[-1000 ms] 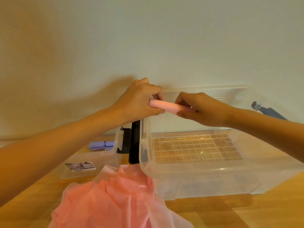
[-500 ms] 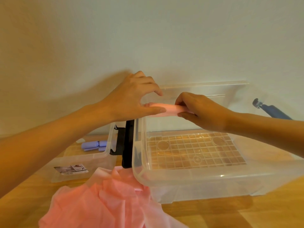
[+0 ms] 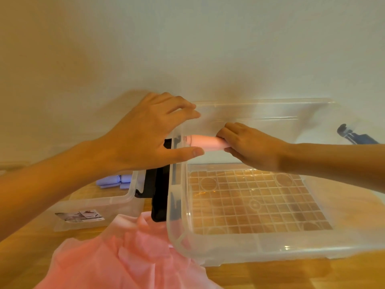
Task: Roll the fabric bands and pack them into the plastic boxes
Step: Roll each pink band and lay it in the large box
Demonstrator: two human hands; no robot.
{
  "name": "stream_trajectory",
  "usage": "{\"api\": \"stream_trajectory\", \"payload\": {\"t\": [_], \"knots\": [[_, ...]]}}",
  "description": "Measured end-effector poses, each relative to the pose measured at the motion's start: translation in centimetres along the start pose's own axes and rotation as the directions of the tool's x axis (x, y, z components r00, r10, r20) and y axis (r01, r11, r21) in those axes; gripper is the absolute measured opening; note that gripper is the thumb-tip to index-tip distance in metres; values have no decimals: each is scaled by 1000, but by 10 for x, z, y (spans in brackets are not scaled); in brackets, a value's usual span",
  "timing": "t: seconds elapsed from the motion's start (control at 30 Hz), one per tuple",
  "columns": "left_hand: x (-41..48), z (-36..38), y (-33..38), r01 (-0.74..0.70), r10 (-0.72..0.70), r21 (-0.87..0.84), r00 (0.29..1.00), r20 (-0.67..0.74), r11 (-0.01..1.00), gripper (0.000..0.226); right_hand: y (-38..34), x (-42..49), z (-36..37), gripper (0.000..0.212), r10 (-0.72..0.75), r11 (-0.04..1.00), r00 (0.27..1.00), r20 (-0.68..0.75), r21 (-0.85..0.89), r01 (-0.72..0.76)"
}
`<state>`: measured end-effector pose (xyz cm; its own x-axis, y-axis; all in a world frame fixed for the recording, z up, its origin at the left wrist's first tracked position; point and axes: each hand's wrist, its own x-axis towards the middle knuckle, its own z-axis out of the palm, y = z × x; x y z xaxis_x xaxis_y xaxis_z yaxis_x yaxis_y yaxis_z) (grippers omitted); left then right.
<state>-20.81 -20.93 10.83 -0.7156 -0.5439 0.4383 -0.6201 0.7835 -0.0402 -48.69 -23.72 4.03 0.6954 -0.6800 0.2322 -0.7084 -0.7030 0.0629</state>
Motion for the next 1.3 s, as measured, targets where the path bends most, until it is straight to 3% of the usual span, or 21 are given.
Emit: {"api": "stream_trajectory", "payload": {"t": [0.17, 0.5, 0.67, 0.93, 1.17, 1.3], "knots": [[-2, 2, -3, 11, -12, 35, 1000, 19, 999, 91, 0, -7, 13, 23, -60, 995, 998, 18, -73, 61], [-4, 6, -3, 33, -33, 2, 999, 42, 999, 95, -8, -7, 35, 37, -47, 943, 976, 211, -314, 113], [-4, 7, -2, 40, -39, -14, 998, 55, 999, 95, -4, -6, 48, 46, -149, 894, 974, 171, -398, 207], [-5, 7, -1, 49, -47, -33, 997, 57, 998, 96, 1, 0, 63, 26, -334, 768, 936, 113, -543, 339], [-4, 8, 0, 45, -42, -47, 998, 53, 998, 96, 1, -1, 70, 34, -360, 797, 931, 66, -497, 343], [-4, 8, 0, 51, -48, -57, 997, 55, 997, 95, 4, -2, 77, 28, -378, 769, 925, 45, -541, 341]]}}
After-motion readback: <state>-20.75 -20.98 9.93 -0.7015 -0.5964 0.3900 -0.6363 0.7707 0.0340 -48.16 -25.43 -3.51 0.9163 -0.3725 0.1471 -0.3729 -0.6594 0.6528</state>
